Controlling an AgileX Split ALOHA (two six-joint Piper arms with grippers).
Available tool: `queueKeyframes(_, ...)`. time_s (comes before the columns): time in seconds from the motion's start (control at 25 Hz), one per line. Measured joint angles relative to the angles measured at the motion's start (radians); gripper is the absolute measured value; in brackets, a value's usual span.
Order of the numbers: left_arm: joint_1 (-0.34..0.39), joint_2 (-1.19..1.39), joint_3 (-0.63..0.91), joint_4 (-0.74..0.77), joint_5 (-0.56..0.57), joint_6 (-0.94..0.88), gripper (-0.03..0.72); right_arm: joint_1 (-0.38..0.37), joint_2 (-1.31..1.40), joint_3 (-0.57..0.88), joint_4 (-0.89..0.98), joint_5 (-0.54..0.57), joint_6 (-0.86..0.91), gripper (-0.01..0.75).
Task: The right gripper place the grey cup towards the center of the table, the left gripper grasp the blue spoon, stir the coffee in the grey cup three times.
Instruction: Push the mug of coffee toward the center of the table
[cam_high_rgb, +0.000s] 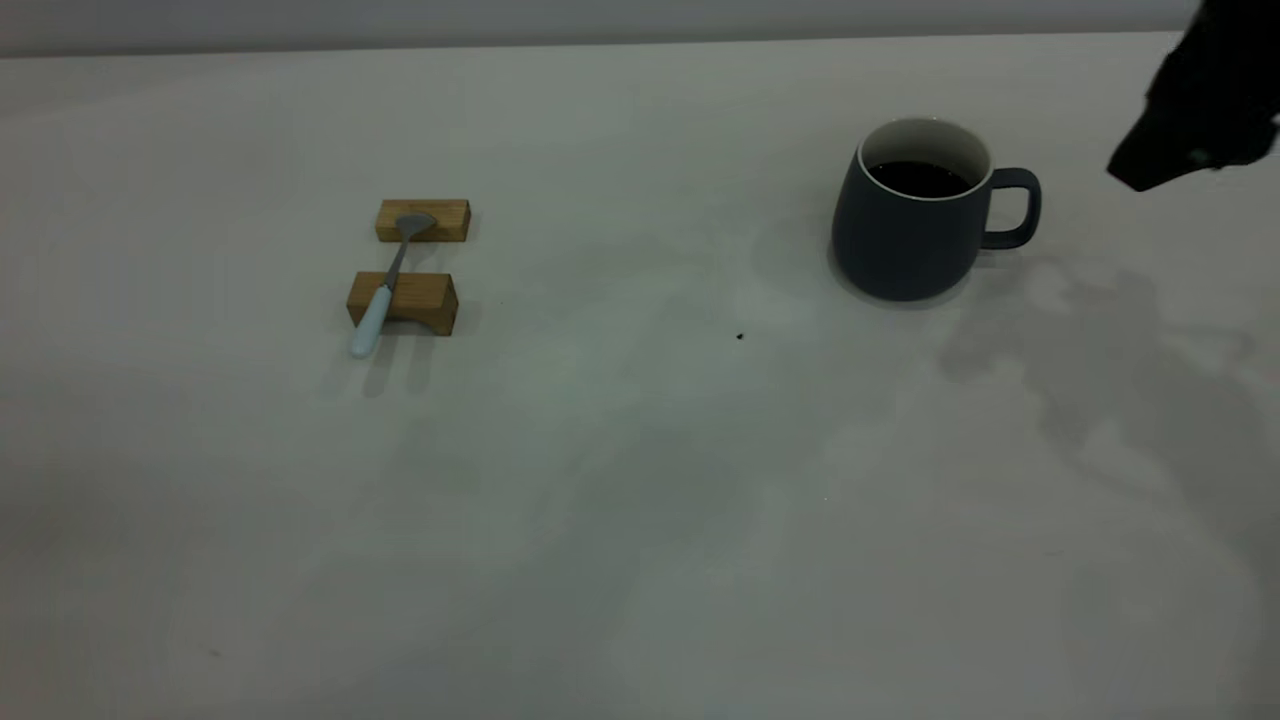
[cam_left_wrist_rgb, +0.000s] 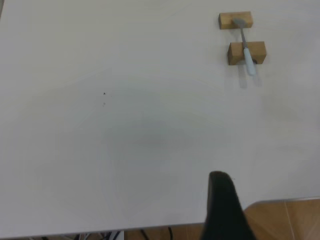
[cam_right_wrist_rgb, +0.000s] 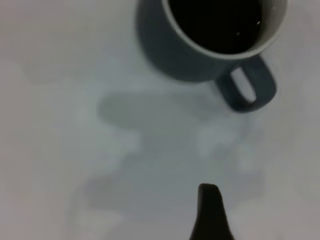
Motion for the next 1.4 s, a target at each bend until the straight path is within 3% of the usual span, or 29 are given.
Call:
queueKeyframes(0.4,0.0,0.0,0.0,0.0,0.0,0.0,0.537,-0.017,0.298,-0.19,-0.007,-0.059,-0.057,0.578)
queueKeyframes(0.76,0.0,0.0,0.0,0.0,0.0,0.0,0.537,-0.03,0.439,-0.384,-0.053,-0.015,-0.107,0.578)
queueKeyframes(1.04,0.0,0.0,0.0,0.0,0.0,0.001,0.537,-0.025,0.468,-0.393,-0.056,0.007,-0.17,0.578)
queueKeyframes(1.4,0.0,0.0,0.0,0.0,0.0,0.001,0.537,-0.019,0.47,-0.393,-0.057,-0.106,-0.237,0.578)
